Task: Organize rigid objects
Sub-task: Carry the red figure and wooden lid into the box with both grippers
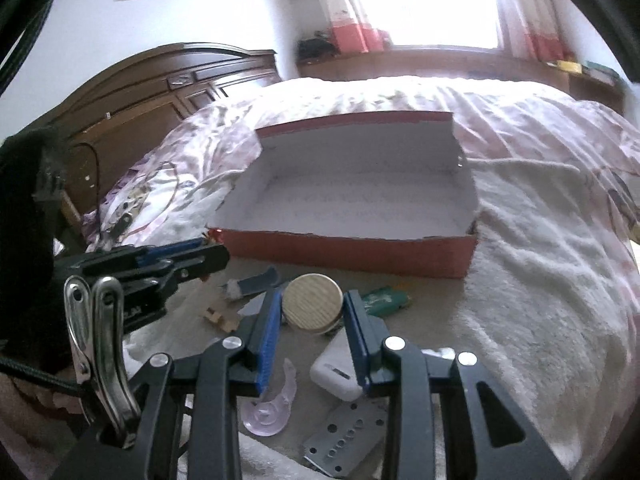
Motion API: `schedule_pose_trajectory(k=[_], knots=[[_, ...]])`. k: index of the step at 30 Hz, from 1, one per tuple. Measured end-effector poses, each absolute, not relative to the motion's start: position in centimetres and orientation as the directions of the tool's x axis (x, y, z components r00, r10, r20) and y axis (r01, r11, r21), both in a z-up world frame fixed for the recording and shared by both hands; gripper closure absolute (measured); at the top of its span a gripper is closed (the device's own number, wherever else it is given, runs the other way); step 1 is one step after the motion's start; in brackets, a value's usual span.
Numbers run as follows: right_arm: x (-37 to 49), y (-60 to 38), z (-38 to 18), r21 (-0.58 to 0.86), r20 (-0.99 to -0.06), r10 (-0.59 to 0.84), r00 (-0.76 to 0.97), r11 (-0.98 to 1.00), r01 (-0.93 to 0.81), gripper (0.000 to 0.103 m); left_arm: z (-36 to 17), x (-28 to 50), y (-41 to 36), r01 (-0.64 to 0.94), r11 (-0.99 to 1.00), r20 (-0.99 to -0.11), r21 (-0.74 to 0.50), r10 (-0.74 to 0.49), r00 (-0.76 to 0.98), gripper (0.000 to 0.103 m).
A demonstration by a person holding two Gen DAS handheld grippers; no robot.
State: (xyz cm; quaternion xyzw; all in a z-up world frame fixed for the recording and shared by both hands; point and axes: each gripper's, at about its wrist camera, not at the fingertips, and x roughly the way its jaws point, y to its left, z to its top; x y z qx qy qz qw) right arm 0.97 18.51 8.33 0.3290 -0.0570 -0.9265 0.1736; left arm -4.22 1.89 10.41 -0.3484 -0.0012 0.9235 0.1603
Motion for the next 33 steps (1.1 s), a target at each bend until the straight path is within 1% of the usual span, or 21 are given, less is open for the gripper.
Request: schedule_pose_trajectory(k=[4,11,21,33], knots=[[0.4,18.9,8.4,0.214,-0.606,-0.347,-0.716,-0.938,0.273,0.07,10.7,-4.5,2.1,-0.28,-0.951,-0.646,-0.132,0.296,-0.703,0.081],[-1.4,18.5,9.7,0.196,-0.605,-0.374,-0.703,-0.925,0.324,0.07,10.5,-6.1,1.3,-0.215,-0.964,-0.66,-0.158,0.264,-0.703,0.081],[-3.7,17.8,11.6,0.169,-0.565,-0.38,-0.733,-0.922,0.348,0.07,12.3,-8.1,1.0,-0.204,-0.97,-0.632,-0.129,0.239,-0.737,0.081],[-6.9,19.1,11.9,0.154,-0.566,-0.33,-0.756,-0.943,0.296,0.07,13.2,-11.8,1.4,-0.204,-0.973,-0.61,-0.112,0.229,-0.758,0.081]])
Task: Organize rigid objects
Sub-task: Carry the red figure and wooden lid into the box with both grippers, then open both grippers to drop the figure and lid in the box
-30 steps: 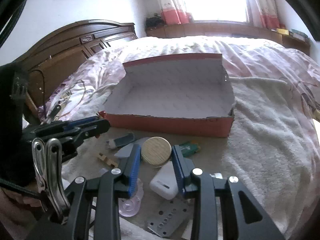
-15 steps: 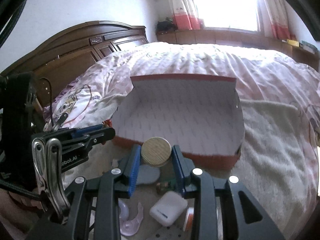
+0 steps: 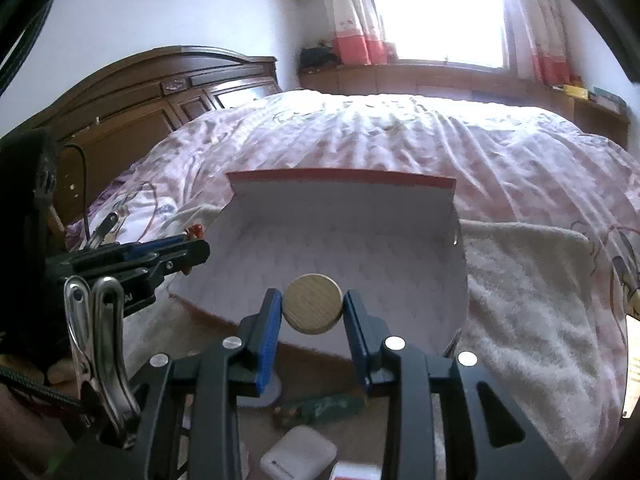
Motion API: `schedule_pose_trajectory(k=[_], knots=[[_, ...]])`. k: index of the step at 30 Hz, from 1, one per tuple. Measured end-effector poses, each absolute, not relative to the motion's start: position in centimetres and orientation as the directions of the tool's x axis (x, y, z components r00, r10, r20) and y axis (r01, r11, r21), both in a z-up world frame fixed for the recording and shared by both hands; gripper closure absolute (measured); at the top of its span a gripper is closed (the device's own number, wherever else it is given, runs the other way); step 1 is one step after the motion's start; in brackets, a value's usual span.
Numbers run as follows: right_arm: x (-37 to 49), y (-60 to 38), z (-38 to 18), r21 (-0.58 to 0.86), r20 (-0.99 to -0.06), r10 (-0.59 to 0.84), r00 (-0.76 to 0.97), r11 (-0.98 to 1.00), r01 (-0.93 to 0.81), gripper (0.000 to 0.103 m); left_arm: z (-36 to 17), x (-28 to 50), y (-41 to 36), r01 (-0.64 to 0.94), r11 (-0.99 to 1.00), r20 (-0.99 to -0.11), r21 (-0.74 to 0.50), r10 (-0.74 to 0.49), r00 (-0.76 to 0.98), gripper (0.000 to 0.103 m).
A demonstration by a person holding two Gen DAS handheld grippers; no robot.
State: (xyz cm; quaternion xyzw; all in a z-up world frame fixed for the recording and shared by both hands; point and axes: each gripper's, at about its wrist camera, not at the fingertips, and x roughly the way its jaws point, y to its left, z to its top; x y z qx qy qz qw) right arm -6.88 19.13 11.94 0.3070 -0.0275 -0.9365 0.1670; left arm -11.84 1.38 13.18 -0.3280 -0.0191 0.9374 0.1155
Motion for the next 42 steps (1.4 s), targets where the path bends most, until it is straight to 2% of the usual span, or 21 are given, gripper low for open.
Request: schedule_pose_trajectory(k=[8,33,38,42], knots=[[-8.9,19.6,12.7,0.149,-0.548,-0.305,-0.779,-0.952,0.268,0.07,13.4,-14.5,1.8,-0.194,-0.978,-0.613,-0.082,0.203,-0.763,0.081],[-16.3,18.9,9.0,0.147,-0.652,-0.257,-0.713,-0.966,0.214,0.07,10.0,-20.6,1.8,-0.131,-0.987,-0.684,-0.089,0.156,-0.713,0.081],[-16.7,18.7,8.6,0.14,-0.665,-0.244,-0.706,-0.969,0.204,0.07,9.6,-20.8,1.9,-0.116,-0.991,-0.697,-0.064,0.128,-0.705,0.072],[-16.7,18.8,8.5,0.152,-0.664,-0.242,-0.707,-0.97,0.189,0.057,9.3,-21.1,1.6,-0.101,-0.992,-0.714,-0.079,0.127,-0.688,0.072]])
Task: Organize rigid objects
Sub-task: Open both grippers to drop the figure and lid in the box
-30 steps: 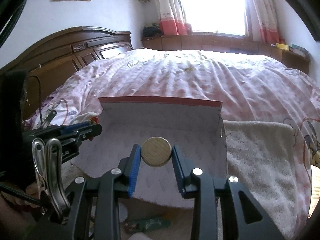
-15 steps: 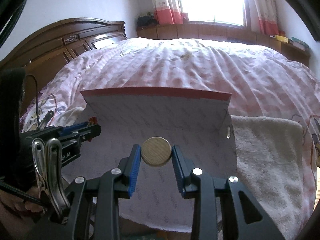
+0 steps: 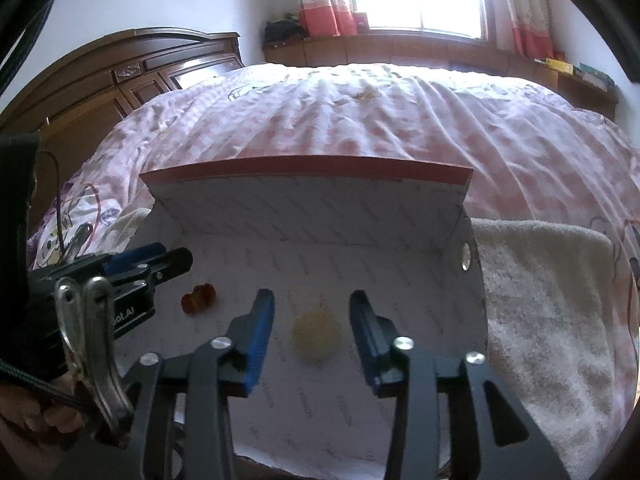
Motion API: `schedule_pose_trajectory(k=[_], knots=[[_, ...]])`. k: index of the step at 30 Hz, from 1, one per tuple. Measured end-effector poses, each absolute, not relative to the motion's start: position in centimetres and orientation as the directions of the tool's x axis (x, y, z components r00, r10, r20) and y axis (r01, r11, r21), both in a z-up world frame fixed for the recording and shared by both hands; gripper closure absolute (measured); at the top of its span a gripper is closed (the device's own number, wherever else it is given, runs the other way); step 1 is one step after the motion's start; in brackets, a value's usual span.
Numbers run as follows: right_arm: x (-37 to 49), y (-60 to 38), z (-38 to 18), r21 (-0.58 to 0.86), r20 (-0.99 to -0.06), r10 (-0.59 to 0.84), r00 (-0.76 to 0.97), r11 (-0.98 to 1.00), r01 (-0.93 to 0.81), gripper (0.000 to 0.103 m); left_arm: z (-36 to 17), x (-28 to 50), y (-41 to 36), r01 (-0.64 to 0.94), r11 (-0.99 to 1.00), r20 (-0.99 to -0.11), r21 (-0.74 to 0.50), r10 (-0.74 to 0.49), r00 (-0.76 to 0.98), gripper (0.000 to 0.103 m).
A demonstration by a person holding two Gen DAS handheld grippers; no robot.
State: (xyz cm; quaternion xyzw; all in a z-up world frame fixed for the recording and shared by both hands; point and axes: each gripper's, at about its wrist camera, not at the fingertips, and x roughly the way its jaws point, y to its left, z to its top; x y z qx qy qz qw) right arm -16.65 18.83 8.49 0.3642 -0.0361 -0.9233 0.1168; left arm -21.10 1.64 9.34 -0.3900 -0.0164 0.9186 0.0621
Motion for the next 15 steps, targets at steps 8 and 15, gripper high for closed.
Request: schedule_pose_trajectory(k=[8,15], knots=[[-16.2,19.5,9.0,0.173,-0.647,-0.25,-0.72,-0.968,0.181,0.05,9.7,-20.6,1.6,-0.088,-0.993,-0.715,-0.082,0.12,-0.689,0.072],[-15.6,19.6,9.4,0.167,-0.643,-0.238,-0.728,-0.971,0.171,0.047,9.9,-20.3,1.7,-0.084,-0.993,-0.718,-0.08,0.116,-0.687,0.072]])
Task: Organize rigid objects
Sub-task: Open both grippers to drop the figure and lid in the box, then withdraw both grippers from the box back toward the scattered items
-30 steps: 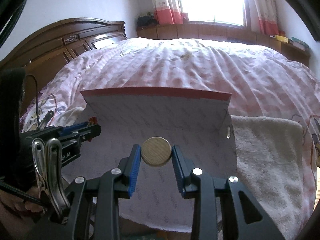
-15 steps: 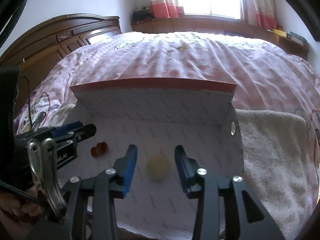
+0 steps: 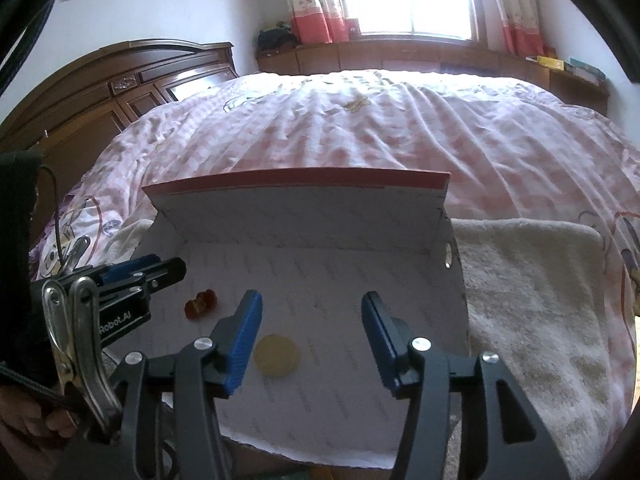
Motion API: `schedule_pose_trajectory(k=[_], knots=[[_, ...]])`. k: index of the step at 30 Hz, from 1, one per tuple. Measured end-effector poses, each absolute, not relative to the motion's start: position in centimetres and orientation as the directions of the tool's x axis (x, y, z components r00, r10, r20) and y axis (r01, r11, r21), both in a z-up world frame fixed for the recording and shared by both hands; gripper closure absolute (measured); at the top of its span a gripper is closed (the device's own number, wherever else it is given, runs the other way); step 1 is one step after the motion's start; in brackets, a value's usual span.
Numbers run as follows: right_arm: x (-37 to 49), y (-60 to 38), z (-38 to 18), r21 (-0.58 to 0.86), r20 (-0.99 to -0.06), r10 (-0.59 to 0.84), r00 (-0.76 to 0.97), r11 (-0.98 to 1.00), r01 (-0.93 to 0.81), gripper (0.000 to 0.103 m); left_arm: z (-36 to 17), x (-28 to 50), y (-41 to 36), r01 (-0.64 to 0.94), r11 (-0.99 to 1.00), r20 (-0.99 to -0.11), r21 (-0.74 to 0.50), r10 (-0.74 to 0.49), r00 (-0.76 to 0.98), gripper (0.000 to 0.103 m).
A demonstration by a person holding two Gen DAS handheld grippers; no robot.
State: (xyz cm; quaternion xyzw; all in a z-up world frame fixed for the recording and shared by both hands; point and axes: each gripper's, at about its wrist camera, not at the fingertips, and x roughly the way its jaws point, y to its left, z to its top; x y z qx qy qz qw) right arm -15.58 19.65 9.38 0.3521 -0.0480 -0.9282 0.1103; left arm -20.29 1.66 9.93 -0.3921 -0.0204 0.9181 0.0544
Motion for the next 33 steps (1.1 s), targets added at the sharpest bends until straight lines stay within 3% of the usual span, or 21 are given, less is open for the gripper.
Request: schedule_pose_trajectory(k=[33], knots=[[-9.2,19.0,10.8,0.2,-0.627,-0.287,-0.724,-0.958,0.206,0.046,11.6,-13.2,1.6,-0.088,-0.993,-0.714,-0.08,0.119,-0.69,0.072]])
